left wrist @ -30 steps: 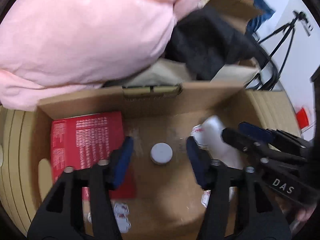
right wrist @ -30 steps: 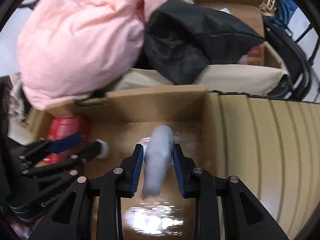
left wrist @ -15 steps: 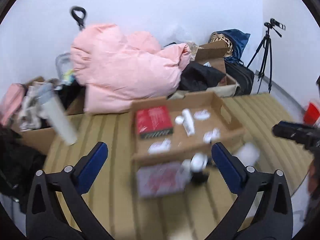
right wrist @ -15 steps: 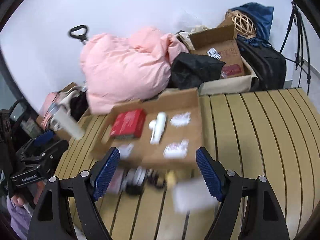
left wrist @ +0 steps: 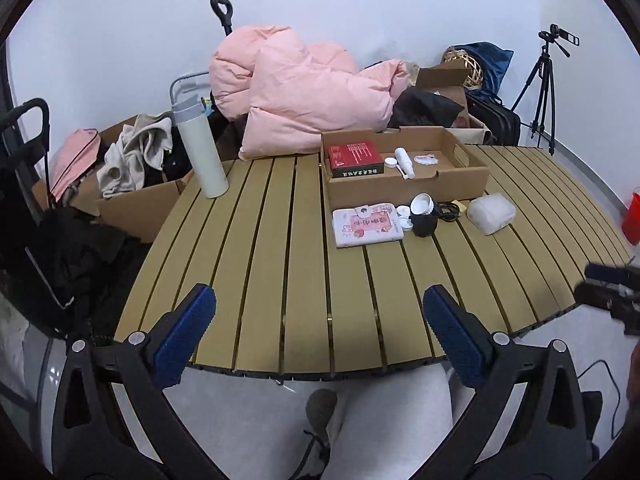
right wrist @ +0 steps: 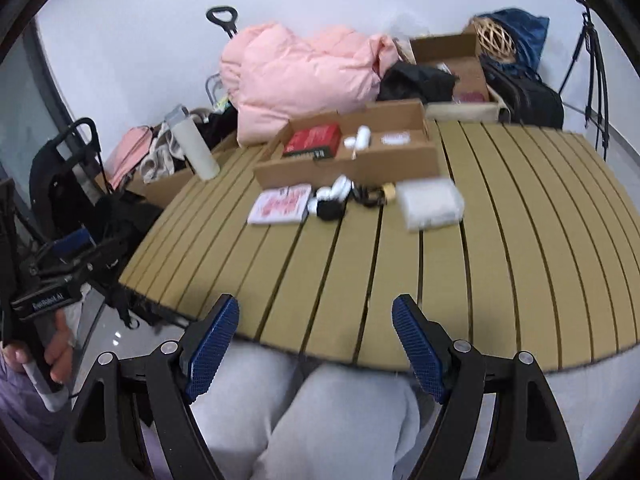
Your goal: Organize objects
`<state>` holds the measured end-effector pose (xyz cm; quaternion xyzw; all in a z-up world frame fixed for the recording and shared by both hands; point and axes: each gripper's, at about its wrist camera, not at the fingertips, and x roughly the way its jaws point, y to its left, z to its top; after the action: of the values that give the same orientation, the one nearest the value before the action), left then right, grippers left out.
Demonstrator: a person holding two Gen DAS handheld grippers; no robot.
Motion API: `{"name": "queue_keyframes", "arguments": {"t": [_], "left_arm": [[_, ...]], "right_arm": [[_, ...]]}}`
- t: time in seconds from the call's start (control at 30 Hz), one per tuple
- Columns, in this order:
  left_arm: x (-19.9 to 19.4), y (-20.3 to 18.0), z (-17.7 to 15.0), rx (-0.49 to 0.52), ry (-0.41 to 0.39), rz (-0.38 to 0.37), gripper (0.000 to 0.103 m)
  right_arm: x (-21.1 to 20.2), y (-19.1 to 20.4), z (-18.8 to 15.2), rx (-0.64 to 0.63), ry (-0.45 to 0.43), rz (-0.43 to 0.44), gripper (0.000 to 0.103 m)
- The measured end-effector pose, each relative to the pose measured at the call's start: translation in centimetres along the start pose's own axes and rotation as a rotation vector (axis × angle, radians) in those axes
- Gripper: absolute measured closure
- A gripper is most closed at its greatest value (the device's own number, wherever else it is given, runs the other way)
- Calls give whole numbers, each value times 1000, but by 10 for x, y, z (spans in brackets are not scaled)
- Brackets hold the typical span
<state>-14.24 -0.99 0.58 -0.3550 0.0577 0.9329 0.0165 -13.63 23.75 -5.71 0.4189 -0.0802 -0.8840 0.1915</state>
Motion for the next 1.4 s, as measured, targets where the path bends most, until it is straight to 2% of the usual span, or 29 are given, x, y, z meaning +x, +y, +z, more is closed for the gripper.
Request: {"name": "queue_keyframes", "arguments": {"t": [0.1,0.2,0.33,0.47,0.57,0.63,0.7,0.77,0.9,1.03,1.1,1.13,1.23,1.3,1.33,1.4], "left_arm": [[7,-2,3,-24,18,11,0],[8,-7,0,-36,7,-30,0],[22,-15,-5,-14,34,-71,0],[43,-20,-1,20,66,-51,0],[60,-18,1,-18,79,-86,0],[75,-22,1,-41,98,-132,0],[96,-32,1,-25,130,-183,0],[117,-48,5,26,158,-171,1],[143,-68,18,52,150,-215,2],[174,-90,42,32,167,-317,14],[191,-105,55,-1,181,-400,18],[198,-113,60,-18,186,-430,25],[217,-150,73,-34,186,-497,41],[229,-177,74,-12,213,-529,44],[236,-187,72,-3,242,-537,49],[246,-200,63,-21,286,-577,50]], "right_arm": [[-9,9,-6,-17,-6,17,21],[-13,21,-10,-66,-17,34,20],[-9,30,-8,-100,-44,-35,20],[2,24,-6,-78,-73,-68,20],[19,14,0,-60,-48,-85,20],[33,6,8,-68,-28,-133,21],[50,-4,16,-58,-10,-176,21],[69,-18,24,-29,6,-179,21],[102,-43,44,-2,40,-205,21],[129,-71,66,-26,64,-251,21],[139,-92,82,-6,56,-264,21],[143,-104,90,14,58,-271,21],[151,-133,116,59,15,-260,29],[163,-152,130,87,29,-262,36],[169,-158,134,99,49,-246,39],[179,-172,134,137,68,-180,43]]}}
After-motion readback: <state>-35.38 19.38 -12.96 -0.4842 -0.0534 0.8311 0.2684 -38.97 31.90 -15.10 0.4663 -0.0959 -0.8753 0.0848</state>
